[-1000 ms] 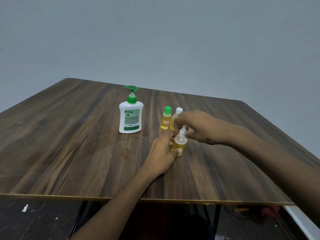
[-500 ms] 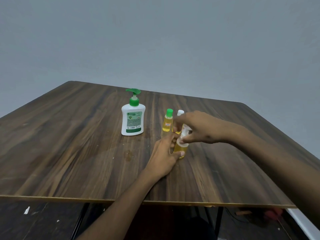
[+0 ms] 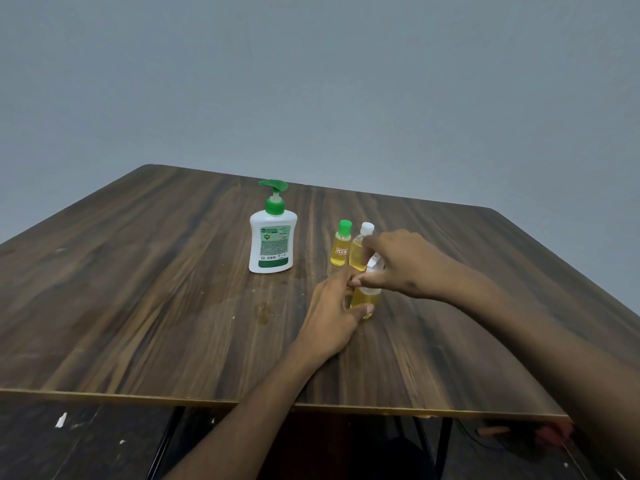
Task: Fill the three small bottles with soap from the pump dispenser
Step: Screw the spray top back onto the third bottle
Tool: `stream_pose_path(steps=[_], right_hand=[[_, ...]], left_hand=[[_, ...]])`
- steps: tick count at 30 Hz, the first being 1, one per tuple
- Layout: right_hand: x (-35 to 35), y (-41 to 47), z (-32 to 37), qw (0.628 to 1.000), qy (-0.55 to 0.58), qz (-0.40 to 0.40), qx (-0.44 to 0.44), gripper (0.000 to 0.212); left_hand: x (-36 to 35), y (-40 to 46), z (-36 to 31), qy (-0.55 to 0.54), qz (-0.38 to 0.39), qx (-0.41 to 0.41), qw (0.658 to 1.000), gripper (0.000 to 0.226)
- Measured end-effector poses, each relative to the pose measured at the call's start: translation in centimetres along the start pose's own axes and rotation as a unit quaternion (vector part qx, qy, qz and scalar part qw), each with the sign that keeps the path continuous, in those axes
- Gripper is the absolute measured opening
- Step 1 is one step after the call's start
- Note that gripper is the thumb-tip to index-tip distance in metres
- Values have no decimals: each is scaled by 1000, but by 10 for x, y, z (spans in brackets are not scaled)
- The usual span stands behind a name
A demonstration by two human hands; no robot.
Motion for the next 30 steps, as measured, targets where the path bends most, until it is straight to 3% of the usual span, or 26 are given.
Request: stream_pose_path(steps=[4,10,14,19,22,30], right_hand=[[2,-2,-1,999,27,16,9,17],[2,-1,-3,998,3,-53,-35,27],[-1,-10,-6,995,74,-67,-24,24],[-5,-36,-38,945,273,-164,-77,48],[-20,-42,-60,927,291,-200,-129,44],[-70,-5,-82,914,298,-196,-192,47]], left_hand=[[0,1,0,-1,-1,5,1000,42],[2,-1,-3,20,-4,-2,1000,40],[4,-1,-3,19,-22,6,1000,39],[34,6,6,30,-125,34,991,43],[54,23,11,57,-174,54,982,42],[49,58,21,139,-193,70,969,39]])
Point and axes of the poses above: each hand's wrist, its own y-axis towards the middle knuckle, its own x-axis out of the back of the hand, z = x × y, the point moved 9 cm from there along y, towards the middle knuckle
